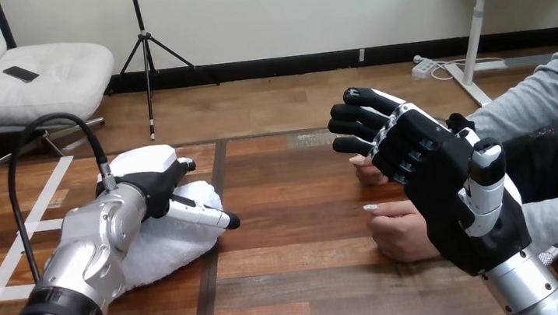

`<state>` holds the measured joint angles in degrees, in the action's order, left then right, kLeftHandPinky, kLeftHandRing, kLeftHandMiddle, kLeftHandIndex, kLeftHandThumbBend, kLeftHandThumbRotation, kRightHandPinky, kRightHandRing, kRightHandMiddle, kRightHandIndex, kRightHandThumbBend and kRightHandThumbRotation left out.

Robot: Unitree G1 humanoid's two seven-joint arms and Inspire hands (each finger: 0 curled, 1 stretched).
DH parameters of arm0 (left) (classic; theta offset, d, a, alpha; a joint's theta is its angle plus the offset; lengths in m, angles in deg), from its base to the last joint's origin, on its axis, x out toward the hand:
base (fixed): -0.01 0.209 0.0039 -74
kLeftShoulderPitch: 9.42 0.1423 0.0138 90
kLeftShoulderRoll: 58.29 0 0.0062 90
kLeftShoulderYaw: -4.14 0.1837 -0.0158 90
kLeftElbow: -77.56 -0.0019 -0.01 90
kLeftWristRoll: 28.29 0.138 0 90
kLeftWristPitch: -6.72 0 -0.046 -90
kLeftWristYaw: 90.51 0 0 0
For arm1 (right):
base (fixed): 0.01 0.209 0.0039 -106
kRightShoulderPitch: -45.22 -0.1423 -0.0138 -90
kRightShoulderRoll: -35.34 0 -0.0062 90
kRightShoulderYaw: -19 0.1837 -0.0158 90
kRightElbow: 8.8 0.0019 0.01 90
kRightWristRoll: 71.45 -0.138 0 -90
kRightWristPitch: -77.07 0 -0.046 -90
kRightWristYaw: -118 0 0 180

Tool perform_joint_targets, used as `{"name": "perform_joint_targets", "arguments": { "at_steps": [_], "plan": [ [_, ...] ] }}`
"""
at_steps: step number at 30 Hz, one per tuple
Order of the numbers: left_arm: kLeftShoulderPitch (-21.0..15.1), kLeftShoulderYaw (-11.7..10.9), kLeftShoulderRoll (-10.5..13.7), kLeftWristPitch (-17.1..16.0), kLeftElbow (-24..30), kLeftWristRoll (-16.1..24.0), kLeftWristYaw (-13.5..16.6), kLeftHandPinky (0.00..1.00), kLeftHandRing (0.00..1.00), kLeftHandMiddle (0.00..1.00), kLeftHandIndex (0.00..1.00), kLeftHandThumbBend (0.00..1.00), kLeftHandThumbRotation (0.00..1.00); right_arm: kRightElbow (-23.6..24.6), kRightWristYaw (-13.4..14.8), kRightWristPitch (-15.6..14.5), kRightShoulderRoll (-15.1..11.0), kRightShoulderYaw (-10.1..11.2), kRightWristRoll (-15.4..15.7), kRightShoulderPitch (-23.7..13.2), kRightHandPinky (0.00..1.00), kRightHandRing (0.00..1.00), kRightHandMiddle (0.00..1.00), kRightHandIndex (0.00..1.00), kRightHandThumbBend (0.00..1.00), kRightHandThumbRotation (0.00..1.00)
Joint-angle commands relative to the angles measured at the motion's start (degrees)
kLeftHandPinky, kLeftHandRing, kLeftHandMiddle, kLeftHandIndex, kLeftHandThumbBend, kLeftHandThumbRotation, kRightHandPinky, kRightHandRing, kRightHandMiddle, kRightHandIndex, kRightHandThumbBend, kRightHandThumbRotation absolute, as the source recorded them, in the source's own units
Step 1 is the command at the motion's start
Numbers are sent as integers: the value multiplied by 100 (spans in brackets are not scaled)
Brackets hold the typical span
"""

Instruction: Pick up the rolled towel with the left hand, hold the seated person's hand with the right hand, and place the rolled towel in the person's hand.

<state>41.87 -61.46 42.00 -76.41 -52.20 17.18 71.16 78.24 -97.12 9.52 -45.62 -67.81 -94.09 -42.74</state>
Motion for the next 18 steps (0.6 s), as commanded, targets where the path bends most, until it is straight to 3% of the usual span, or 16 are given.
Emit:
{"name": "perform_joint_targets", "arguments": {
  "at_steps": [1, 11, 18],
  "plan": [
    [-115, -18, 132, 113, 306, -39, -95, 93, 91, 91, 90, 100, 69, 137, 19, 113, 6, 89, -106, -303, 81, 84, 83, 82, 100, 100],
    [-130, 54, 116, 396, 457, -8, -344, 86, 92, 91, 90, 100, 65, 107, 40, 159, 14, 111, -84, -302, 81, 84, 83, 83, 100, 100],
    [-160, 165, 144, 427, 467, 154, -371, 91, 91, 91, 89, 100, 65, 87, 37, 186, 12, 123, -89, -310, 81, 84, 83, 83, 100, 100]
  ]
}}
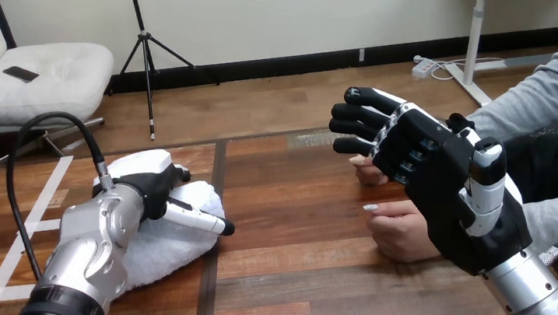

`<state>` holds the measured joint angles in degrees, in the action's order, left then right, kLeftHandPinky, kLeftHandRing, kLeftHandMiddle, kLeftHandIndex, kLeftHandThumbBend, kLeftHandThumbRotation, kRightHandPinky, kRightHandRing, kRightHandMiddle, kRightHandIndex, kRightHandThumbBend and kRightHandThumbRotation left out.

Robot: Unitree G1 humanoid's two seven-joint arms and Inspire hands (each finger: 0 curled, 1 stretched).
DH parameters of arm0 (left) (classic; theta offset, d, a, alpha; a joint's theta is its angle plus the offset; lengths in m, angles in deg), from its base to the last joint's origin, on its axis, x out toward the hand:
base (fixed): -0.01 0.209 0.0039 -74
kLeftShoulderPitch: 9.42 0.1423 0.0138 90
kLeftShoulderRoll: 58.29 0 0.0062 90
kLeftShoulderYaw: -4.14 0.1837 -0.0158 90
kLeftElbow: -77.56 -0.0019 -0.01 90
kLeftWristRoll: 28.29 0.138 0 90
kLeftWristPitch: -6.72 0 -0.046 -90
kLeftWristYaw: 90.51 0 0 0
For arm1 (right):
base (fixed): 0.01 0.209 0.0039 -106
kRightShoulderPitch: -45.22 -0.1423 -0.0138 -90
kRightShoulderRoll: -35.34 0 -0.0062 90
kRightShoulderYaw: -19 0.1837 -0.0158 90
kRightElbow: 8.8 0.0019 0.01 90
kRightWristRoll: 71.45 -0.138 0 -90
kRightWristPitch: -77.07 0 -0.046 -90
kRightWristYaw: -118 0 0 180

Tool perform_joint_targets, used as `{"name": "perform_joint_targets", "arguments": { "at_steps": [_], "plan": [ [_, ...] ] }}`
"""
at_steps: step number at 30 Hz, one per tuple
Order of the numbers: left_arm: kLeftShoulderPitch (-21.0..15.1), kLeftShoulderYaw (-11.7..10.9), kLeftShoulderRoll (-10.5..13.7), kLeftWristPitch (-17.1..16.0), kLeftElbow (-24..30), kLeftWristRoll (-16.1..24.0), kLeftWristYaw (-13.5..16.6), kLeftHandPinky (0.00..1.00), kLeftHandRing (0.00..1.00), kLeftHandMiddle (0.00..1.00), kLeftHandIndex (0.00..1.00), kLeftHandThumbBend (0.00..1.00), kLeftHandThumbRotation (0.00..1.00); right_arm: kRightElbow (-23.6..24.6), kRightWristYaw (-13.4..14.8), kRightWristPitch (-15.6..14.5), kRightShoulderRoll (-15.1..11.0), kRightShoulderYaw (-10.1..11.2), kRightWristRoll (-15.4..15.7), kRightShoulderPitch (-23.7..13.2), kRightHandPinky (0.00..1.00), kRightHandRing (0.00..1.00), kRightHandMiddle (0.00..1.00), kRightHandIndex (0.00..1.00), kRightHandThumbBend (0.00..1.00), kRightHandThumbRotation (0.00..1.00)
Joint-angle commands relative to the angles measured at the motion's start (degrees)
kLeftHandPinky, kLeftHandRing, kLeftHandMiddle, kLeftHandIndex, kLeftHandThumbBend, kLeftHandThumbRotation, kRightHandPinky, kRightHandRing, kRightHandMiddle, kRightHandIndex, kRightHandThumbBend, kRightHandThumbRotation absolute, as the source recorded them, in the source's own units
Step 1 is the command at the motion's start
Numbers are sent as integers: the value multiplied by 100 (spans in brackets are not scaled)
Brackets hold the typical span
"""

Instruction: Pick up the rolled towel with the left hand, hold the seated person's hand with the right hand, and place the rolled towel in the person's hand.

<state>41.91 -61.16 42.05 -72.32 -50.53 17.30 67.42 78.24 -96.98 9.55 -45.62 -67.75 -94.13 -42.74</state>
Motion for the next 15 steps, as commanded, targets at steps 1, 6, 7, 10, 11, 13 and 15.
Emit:
{"name": "perform_joint_targets", "arguments": {
  "at_steps": [1, 6, 7, 10, 11, 13, 15],
  "plan": [
    [-169, 147, 142, 23, 300, 157, -6, 92, 91, 91, 89, 100, 65, 86, 23, 186, 11, 117, -86, -311, 81, 84, 83, 83, 100, 100],
    [-189, 254, 173, 81, 328, 287, -61, 95, 92, 92, 90, 100, 66, 83, 8, 215, 13, 119, -96, -310, 81, 84, 83, 83, 100, 100],
    [-192, 271, 179, 91, 336, 305, -72, 95, 92, 92, 90, 100, 66, 84, 9, 217, 13, 118, -97, -310, 81, 84, 83, 83, 100, 100],
    [-186, 293, 175, 145, 376, 357, -96, 98, 94, 94, 91, 100, 66, 74, 0, 236, 8, 118, -100, -313, 80, 84, 82, 83, 100, 100],
    [-181, 298, 171, 166, 392, 375, -101, 98, 94, 94, 92, 100, 66, 75, -3, 234, 6, 118, -107, -312, 80, 84, 82, 83, 100, 100],
    [-175, 305, 167, 189, 411, 393, -108, 99, 95, 95, 92, 100, 65, 77, -6, 232, 4, 116, -115, -312, 80, 84, 82, 83, 100, 100],
    [-144, 298, 161, 222, 465, 397, -82, 99, 96, 95, 93, 100, 65, 85, 1, 237, 7, 114, -114, -313, 80, 84, 82, 83, 100, 100]
  ]
}}
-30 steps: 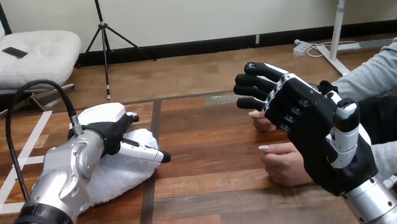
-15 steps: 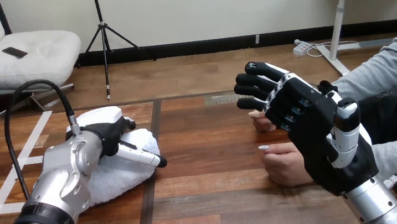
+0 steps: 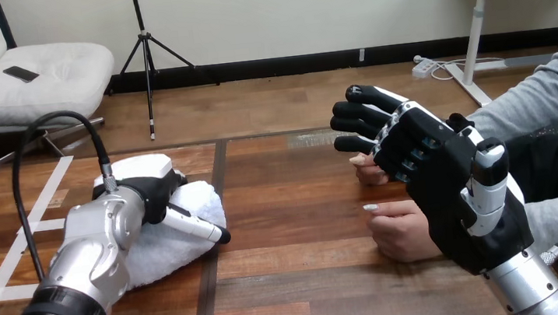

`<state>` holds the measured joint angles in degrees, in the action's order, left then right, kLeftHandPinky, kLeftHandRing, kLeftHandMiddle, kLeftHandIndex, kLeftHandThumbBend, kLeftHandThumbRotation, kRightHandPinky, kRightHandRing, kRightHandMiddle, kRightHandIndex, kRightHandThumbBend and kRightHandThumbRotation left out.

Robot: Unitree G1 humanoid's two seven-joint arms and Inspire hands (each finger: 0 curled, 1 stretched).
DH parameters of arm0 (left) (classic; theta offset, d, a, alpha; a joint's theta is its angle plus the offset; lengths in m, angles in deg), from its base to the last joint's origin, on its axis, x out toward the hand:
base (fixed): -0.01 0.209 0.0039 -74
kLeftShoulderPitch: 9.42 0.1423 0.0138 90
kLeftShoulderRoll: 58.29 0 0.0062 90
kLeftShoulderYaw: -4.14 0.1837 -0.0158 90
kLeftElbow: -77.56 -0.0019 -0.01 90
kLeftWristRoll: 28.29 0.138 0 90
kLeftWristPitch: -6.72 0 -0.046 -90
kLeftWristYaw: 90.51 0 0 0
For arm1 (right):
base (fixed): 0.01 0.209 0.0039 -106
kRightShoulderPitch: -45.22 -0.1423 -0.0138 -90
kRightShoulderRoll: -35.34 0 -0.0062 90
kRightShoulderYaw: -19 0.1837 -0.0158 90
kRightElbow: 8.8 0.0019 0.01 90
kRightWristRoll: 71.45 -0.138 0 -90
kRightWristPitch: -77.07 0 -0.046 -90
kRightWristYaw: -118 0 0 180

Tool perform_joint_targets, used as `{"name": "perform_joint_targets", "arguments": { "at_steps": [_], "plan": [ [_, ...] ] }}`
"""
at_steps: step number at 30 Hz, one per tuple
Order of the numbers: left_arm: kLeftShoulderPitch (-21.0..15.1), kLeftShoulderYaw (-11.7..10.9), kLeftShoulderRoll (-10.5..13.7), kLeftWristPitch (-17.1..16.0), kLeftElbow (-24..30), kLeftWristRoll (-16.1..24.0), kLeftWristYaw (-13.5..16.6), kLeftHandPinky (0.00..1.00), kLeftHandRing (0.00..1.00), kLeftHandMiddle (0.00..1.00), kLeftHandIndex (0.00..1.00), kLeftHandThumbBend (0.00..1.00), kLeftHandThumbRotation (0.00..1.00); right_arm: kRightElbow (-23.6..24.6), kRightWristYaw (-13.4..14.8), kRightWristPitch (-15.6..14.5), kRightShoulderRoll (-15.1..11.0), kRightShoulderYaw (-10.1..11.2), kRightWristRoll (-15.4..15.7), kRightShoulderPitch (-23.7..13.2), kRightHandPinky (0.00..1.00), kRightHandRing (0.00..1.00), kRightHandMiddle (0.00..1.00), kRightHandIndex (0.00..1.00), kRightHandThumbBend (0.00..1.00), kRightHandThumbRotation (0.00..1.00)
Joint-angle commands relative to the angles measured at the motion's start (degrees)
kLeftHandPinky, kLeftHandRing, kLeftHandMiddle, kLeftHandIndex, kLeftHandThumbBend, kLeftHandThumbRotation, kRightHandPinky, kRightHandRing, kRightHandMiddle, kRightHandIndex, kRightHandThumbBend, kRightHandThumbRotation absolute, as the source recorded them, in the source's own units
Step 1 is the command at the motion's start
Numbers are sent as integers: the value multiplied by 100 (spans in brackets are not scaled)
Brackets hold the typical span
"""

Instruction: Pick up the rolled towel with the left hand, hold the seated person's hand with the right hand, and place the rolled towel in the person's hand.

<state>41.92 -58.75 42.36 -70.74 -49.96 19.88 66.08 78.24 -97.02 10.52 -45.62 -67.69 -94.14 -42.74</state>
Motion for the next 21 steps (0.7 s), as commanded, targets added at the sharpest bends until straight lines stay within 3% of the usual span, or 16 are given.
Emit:
{"name": "perform_joint_targets", "arguments": {
  "at_steps": [1, 21],
  "plan": [
    [-136, 56, 131, 75, 425, 138, 58, 99, 96, 96, 93, 100, 65, 89, 8, 142, 8, 106, -112, -312, 80, 84, 82, 83, 100, 100],
    [185, 92, 77, -40, 574, 257, 638, 100, 100, 100, 97, 100, 62, 108, -8, 183, 3, 113, -137, -321, 80, 84, 82, 83, 100, 100]
  ]
}}
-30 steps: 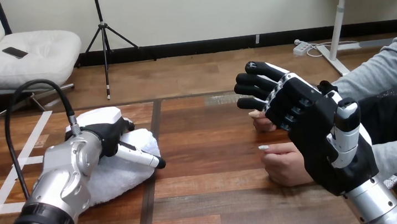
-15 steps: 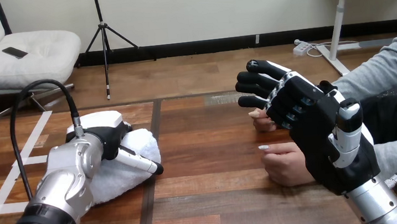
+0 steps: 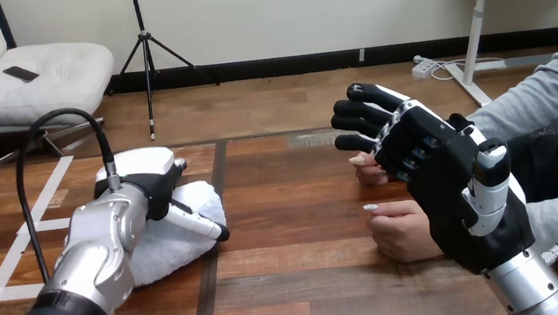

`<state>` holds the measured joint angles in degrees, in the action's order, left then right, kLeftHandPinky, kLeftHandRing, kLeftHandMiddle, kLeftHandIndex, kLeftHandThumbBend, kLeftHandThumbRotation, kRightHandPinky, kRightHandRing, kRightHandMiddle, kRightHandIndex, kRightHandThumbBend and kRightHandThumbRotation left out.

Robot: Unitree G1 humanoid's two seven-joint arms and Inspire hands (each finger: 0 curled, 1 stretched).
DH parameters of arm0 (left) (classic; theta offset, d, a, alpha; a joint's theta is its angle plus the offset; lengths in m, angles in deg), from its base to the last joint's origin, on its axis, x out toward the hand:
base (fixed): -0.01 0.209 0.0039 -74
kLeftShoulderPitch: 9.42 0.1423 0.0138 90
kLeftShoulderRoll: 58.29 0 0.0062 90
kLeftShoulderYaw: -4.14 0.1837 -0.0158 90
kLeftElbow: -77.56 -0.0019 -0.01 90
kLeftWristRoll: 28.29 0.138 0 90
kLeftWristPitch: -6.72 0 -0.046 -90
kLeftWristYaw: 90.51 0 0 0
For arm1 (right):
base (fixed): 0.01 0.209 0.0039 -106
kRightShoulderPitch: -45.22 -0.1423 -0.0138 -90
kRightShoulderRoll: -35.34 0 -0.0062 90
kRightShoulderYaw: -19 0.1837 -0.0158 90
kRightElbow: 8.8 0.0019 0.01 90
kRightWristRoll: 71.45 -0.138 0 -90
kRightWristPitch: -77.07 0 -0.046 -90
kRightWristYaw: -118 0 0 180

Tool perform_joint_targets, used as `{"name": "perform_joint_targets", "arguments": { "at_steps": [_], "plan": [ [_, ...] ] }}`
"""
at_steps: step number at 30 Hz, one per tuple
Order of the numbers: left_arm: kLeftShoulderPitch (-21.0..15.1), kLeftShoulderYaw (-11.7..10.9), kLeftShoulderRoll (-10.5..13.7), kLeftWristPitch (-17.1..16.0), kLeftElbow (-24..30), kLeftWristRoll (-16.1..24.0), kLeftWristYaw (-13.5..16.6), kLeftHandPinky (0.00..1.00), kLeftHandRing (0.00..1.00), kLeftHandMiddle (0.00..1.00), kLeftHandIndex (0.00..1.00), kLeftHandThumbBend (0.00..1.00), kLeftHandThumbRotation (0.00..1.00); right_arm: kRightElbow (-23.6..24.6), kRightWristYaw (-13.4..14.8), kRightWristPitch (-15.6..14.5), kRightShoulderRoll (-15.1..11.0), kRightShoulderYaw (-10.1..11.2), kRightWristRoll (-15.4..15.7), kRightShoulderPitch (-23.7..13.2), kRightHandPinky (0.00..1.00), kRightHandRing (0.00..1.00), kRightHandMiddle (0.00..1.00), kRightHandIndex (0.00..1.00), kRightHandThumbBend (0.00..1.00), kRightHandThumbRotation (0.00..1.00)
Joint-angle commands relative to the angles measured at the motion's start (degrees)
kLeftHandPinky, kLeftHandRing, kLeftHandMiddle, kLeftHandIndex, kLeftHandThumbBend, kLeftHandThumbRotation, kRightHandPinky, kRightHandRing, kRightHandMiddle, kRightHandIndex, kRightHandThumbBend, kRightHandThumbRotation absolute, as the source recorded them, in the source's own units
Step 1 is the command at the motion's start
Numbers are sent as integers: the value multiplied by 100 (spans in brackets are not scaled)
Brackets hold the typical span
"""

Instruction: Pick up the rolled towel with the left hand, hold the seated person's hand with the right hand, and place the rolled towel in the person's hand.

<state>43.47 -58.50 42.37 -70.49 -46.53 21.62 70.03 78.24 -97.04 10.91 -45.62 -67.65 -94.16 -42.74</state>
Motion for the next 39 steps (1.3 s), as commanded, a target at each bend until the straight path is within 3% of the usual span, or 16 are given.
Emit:
{"name": "perform_joint_targets", "arguments": {
  "at_steps": [1, 14, 18, 23, 27, 39],
  "plan": [
    [40, 68, 71, -69, 230, 83, 262, 100, 99, 100, 97, 100, 62, 107, -11, 143, 1, 110, -141, -322, 80, 84, 82, 83, 100, 100],
    [295, -5, -42, -317, 170, -7, 887, 94, 93, 94, 92, 100, 60, 113, -1, 162, 0, 126, -147, -336, 80, 83, 83, 83, 100, 100],
    [346, -47, -100, -298, 164, -69, 948, 89, 90, 91, 90, 100, 53, 125, -2, 158, 7, 124, -156, -337, 80, 83, 83, 83, 100, 100],
    [345, -30, -155, -212, 141, -73, 882, 80, 86, 89, 89, 100, 48, 107, -36, 173, 13, 124, -184, -353, 80, 83, 83, 83, 100, 100],
    [355, -23, -175, -161, 159, -73, 822, 66, 81, 86, 86, 100, 43, 116, -23, 160, 18, 124, -187, -350, 79, 83, 83, 83, 100, 100],
    [313, 71, -195, 45, 174, 29, 651, 50, 68, 75, 78, 100, 40, 89, -42, 174, 21, 137, -227, -374, 79, 83, 82, 82, 100, 100]
  ]
}}
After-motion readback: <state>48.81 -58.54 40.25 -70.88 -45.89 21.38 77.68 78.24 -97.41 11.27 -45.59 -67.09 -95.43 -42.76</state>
